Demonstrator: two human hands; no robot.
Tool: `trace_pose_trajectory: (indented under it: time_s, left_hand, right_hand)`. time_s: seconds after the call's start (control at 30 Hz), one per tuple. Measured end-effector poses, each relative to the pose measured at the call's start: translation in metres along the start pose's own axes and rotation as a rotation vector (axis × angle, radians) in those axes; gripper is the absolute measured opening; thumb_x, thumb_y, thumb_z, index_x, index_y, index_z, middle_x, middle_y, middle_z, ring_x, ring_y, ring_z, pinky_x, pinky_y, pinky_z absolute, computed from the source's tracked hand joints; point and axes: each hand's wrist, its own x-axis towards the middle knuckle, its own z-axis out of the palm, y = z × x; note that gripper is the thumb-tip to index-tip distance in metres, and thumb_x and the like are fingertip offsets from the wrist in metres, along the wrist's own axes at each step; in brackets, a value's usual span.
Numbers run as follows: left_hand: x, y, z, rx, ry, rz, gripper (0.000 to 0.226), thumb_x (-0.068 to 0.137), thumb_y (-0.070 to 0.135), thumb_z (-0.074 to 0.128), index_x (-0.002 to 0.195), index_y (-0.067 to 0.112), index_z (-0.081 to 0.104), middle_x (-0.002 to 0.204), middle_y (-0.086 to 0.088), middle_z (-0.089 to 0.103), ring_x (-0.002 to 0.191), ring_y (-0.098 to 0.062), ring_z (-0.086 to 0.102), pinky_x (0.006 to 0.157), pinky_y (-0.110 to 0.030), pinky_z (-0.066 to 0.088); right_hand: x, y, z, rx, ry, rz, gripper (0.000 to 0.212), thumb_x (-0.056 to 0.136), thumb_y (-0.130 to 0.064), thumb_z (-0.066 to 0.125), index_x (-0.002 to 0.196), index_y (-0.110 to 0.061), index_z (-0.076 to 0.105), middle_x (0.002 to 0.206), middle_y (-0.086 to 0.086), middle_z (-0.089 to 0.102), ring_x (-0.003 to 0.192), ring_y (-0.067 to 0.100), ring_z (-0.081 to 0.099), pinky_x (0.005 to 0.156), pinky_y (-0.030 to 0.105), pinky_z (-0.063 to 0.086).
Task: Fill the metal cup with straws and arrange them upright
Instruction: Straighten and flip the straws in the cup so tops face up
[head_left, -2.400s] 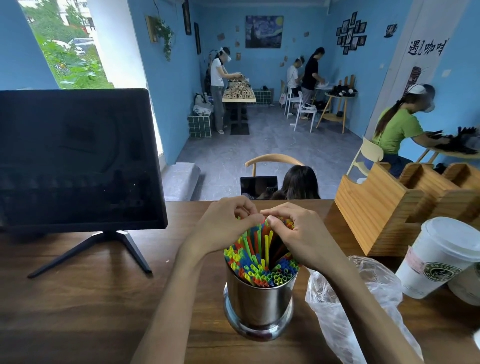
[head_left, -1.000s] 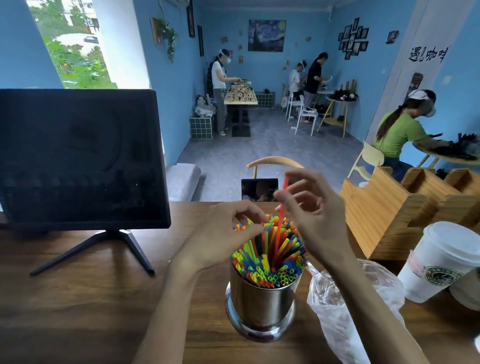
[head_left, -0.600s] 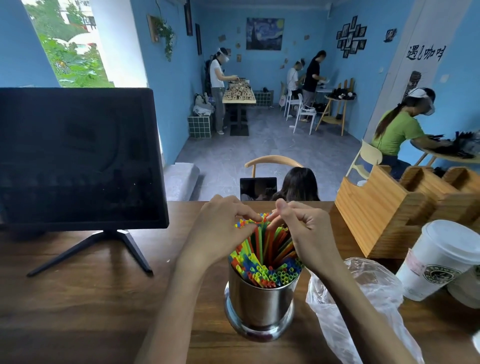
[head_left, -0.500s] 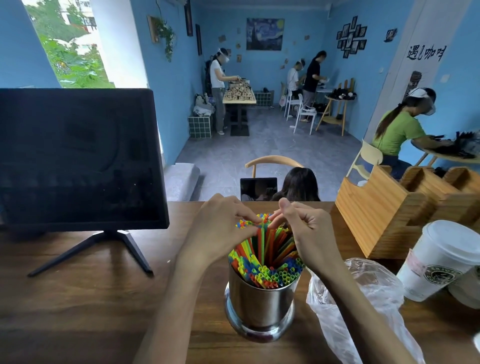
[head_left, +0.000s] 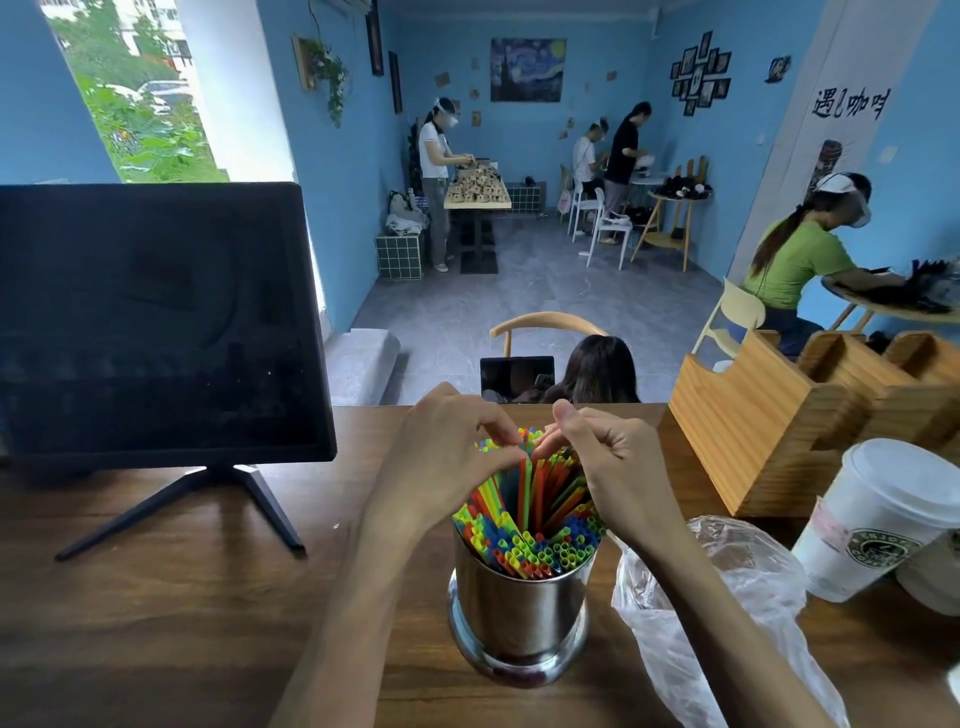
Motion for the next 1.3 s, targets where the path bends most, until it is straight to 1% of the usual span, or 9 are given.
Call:
trace_pose_trajectory:
  time_s: [0.13,0.23,0.33,0.4,0.53,0.7,0.9,1.07,1.3]
  left_hand:
    - [-0.001,0.005,-0.010,-0.090,0.095,-0.002,0.008,0.080,0.042,0.081,0.087,0.038,0.079,0.080,0.019,0.070,0.087,-0.001,0.058,0.072,-0.023,0.046]
    - [-0.003,0.013,-0.017,-0.277,0.141,0.008,0.011,0.083,0.025,0.082,0.090,0.033,0.079,0.080,0.018,0.074,0.080,0.005,0.065,0.071,-0.010,0.047]
    - [-0.002,0.016,-0.019,-0.458,0.167,-0.011,0.016,0.086,0.016,0.079,0.100,0.025,0.078,0.088,0.015,0.076,0.084,-0.002,0.071,0.078,-0.017,0.056]
    - [-0.002,0.018,-0.018,-0.527,0.197,0.003,0.022,0.088,0.011,0.077,0.100,0.030,0.076,0.091,0.014,0.075,0.084,-0.006,0.072,0.077,-0.020,0.057]
    - [-0.005,0.023,-0.017,-0.515,0.266,0.044,0.032,0.088,0.010,0.076,0.097,0.041,0.073,0.095,0.020,0.074,0.086,-0.004,0.071,0.075,-0.016,0.055]
    - [-0.007,0.021,-0.015,-0.523,0.201,0.003,0.041,0.083,0.011,0.081,0.110,0.041,0.073,0.097,0.012,0.072,0.077,-0.006,0.072,0.069,-0.016,0.056]
    - [-0.006,0.020,-0.014,-0.553,0.227,-0.028,0.044,0.079,0.010,0.084,0.108,0.041,0.074,0.092,0.012,0.075,0.077,-0.006,0.074,0.073,-0.025,0.061]
    - [-0.006,0.021,-0.013,-0.534,0.244,-0.016,0.042,0.077,0.014,0.087,0.108,0.039,0.073,0.093,0.014,0.074,0.075,-0.002,0.073,0.069,-0.015,0.057]
    - [-0.006,0.024,-0.009,-0.547,0.327,-0.009,0.041,0.075,0.015,0.088,0.105,0.038,0.073,0.090,0.014,0.073,0.073,-0.004,0.072,0.066,-0.014,0.056]
  right_hand:
    - [-0.001,-0.004,-0.003,-0.007,-0.026,-0.009,0.044,0.098,-0.047,0.053,0.069,-0.025,0.077,0.079,-0.012,0.074,0.088,0.006,0.070,0.088,0.030,0.051]
    - [-0.001,-0.008,-0.008,-0.050,-0.158,0.003,0.022,0.092,-0.048,0.062,0.100,-0.033,0.076,0.097,-0.020,0.074,0.097,0.000,0.067,0.084,0.019,0.050]
    - [0.000,-0.011,-0.008,-0.065,-0.322,0.009,0.038,0.086,-0.054,0.067,0.120,-0.037,0.069,0.118,-0.020,0.068,0.112,-0.006,0.061,0.094,0.018,0.049]
    - [0.000,-0.013,-0.005,-0.097,-0.328,-0.033,0.036,0.086,-0.051,0.069,0.117,-0.034,0.072,0.115,-0.018,0.069,0.110,-0.005,0.061,0.093,0.017,0.049]
    - [0.003,-0.017,-0.002,-0.127,-0.293,-0.080,0.010,0.088,-0.037,0.075,0.097,-0.039,0.073,0.095,-0.019,0.070,0.098,-0.002,0.063,0.084,0.016,0.048]
    - [0.005,-0.012,-0.001,-0.134,-0.302,-0.109,0.007,0.092,-0.033,0.072,0.099,-0.032,0.073,0.096,-0.016,0.070,0.100,0.005,0.064,0.089,0.032,0.050]
    - [0.005,-0.011,0.000,-0.078,-0.302,-0.063,0.013,0.093,-0.036,0.070,0.104,-0.029,0.074,0.095,-0.012,0.072,0.098,0.007,0.067,0.089,0.042,0.054]
    - [0.005,-0.011,-0.002,-0.106,-0.329,-0.070,0.011,0.095,-0.036,0.068,0.102,-0.029,0.073,0.095,-0.013,0.071,0.100,0.006,0.066,0.089,0.039,0.053]
    - [0.005,-0.014,-0.004,-0.098,-0.351,-0.083,0.013,0.099,-0.033,0.062,0.097,-0.029,0.074,0.101,-0.017,0.072,0.106,0.002,0.064,0.093,0.030,0.050]
